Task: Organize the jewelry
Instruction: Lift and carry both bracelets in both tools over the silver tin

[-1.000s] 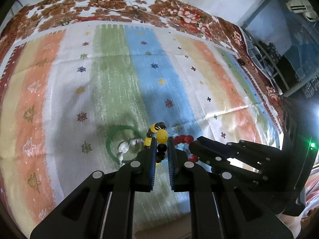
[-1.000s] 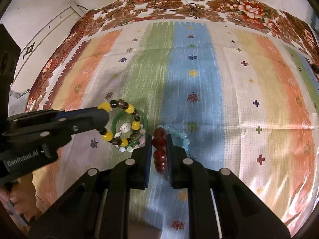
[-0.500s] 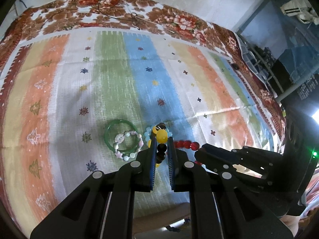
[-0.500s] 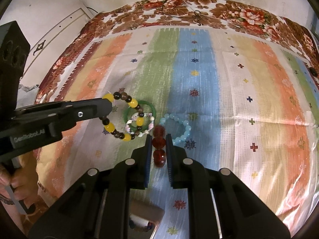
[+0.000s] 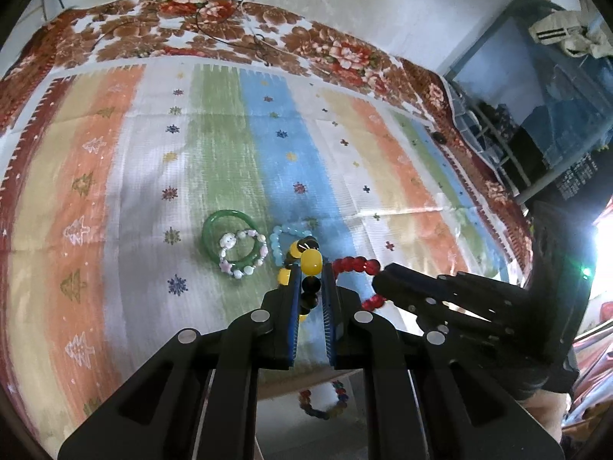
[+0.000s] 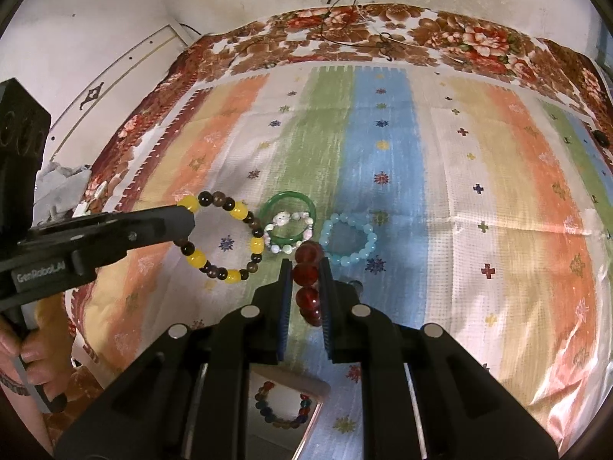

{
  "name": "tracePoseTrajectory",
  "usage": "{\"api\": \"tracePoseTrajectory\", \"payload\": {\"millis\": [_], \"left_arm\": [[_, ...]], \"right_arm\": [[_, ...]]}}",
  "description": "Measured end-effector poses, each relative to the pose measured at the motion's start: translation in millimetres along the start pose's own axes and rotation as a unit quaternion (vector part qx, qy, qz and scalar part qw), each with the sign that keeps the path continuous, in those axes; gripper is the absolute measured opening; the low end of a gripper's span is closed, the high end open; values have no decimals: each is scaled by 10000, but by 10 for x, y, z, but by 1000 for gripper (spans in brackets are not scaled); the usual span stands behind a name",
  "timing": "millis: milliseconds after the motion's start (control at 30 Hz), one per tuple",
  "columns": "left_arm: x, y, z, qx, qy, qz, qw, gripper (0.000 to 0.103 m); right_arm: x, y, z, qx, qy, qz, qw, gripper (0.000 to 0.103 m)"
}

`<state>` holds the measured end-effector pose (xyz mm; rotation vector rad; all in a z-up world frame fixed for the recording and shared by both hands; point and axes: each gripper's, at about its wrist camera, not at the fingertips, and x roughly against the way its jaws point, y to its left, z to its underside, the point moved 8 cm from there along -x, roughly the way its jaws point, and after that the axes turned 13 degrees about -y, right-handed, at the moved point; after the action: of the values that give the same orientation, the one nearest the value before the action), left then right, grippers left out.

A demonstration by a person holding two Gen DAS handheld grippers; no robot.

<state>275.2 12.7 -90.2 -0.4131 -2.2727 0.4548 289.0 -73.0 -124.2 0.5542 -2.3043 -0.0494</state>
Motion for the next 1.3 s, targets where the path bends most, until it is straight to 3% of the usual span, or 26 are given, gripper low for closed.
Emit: {"api": "tracePoseTrajectory", "payload": {"millis": [533, 900, 1067, 1300], "left_arm": [[543, -212, 220, -20, -414, 309, 9987, 10], [683, -221, 363, -110, -507, 255, 9983, 10], [695, -204, 487, -120, -471, 62, 9988, 10], [707, -229, 601, -189, -416, -3, 9990, 10]], "right_arm": [[504, 250, 10, 157, -462, -330, 9983, 15], [668, 406, 167, 289, -499, -512, 9970, 15], [694, 356, 215, 51, -621, -546, 9966, 15], [681, 452, 409, 257, -400, -596, 9971, 15]]}}
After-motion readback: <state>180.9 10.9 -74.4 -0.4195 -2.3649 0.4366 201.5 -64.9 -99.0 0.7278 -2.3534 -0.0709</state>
